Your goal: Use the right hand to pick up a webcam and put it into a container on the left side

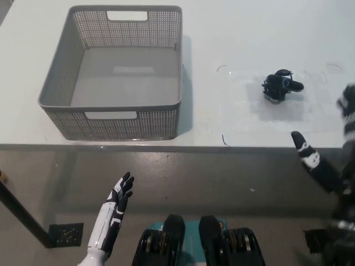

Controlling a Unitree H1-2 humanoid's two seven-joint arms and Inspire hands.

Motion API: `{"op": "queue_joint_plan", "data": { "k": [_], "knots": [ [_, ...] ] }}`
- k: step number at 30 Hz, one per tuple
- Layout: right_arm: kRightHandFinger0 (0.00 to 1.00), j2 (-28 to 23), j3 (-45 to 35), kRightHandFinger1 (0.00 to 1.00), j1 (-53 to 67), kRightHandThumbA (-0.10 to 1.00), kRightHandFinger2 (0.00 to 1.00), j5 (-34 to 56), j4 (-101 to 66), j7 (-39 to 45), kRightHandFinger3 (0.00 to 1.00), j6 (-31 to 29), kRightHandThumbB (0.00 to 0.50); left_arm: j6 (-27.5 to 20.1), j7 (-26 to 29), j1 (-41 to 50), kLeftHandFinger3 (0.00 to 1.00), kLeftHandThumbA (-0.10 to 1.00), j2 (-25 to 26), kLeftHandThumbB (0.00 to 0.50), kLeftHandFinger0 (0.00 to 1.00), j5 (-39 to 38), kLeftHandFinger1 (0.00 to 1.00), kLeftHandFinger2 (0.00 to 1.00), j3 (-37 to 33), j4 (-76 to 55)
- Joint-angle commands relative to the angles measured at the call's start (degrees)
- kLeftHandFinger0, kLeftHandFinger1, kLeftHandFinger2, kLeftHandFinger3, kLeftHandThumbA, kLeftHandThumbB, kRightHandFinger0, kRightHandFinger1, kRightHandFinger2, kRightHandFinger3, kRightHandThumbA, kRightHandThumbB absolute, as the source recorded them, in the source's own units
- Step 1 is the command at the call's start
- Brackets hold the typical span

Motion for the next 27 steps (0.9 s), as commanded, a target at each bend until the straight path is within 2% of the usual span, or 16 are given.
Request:
{"op": "queue_joint_plan", "data": {
  "k": [1, 3, 5, 10, 16, 20, 23, 27],
  "knots": [
    [1.00, -5.1, -0.2, 1.00, -6.6, 1.00, 1.00, -8.3, -5.2, 6.3, 1.00, 11.0, 0.426, -1.6, 1.1, -0.7, 1.00, 1.00, 0.4, 0.020, 1.00, 0.6, 1.00, 1.00, 0.3, -1.4],
    [1.00, -8.6, 0.5, 1.00, -8.9, 1.00, 1.00, -11.9, -6.8, 9.7, 1.00, 15.9, 0.421, -1.8, 1.2, -0.3, 1.00, 1.00, 0.5, 0.031, 1.00, 0.5, 1.00, 1.00, 0.4, -1.4],
    [1.00, -12.4, 1.1, 1.00, -12.9, 1.00, 1.00, -15.5, -8.1, 14.2, 1.00, 21.9, 0.438, -2.2, 1.2, -0.5, 1.00, 1.00, 0.5, 0.039, 1.00, 0.2, 1.00, 1.00, 0.5, -0.9],
    [1.00, -18.1, 3.1, 1.00, -22.9, 1.00, 1.00, -19.9, -3.7, 19.5, 1.00, 28.5, 0.475, -2.1, 0.8, 0.4, 1.00, 1.00, 0.6, 0.037, 1.00, 0.3, 1.00, 1.00, 0.1, -1.2],
    [1.00, -22.3, 9.1, 1.00, -39.7, 0.96, 1.00, -21.2, 15.6, 23.2, 1.00, 30.1, 0.490, -2.5, 1.0, 0.1, 1.00, 1.00, 0.2, 0.050, 1.00, 0.6, 1.00, 1.00, -0.1, -0.1],
    [1.00, -21.6, 12.6, 1.00, -46.5, 0.92, 1.00, -20.2, 26.2, 25.2, 1.00, 30.9, 0.500, -2.2, 1.0, 0.8, 1.00, 1.00, 0.0, 0.052, 1.00, 0.7, 1.00, 1.00, -0.3, -0.5],
    [1.00, -20.1, 15.0, 1.00, -52.8, 0.86, 1.00, -18.8, 37.9, 25.8, 1.00, 29.1, 0.492, -2.6, 1.0, 0.7, 1.00, 1.00, 0.0, 0.050, 1.00, 0.5, 1.00, 1.00, -0.2, 0.0],
    [1.00, -18.8, 17.5, 1.00, -58.2, 0.88, 1.00, -18.2, 48.6, 25.6, 1.00, 26.6, 0.500, -2.5, 0.6, 0.6, 1.00, 1.00, 0.0, 0.051, 1.00, 0.2, 1.00, 1.00, -0.4, 0.1]
  ]
}}
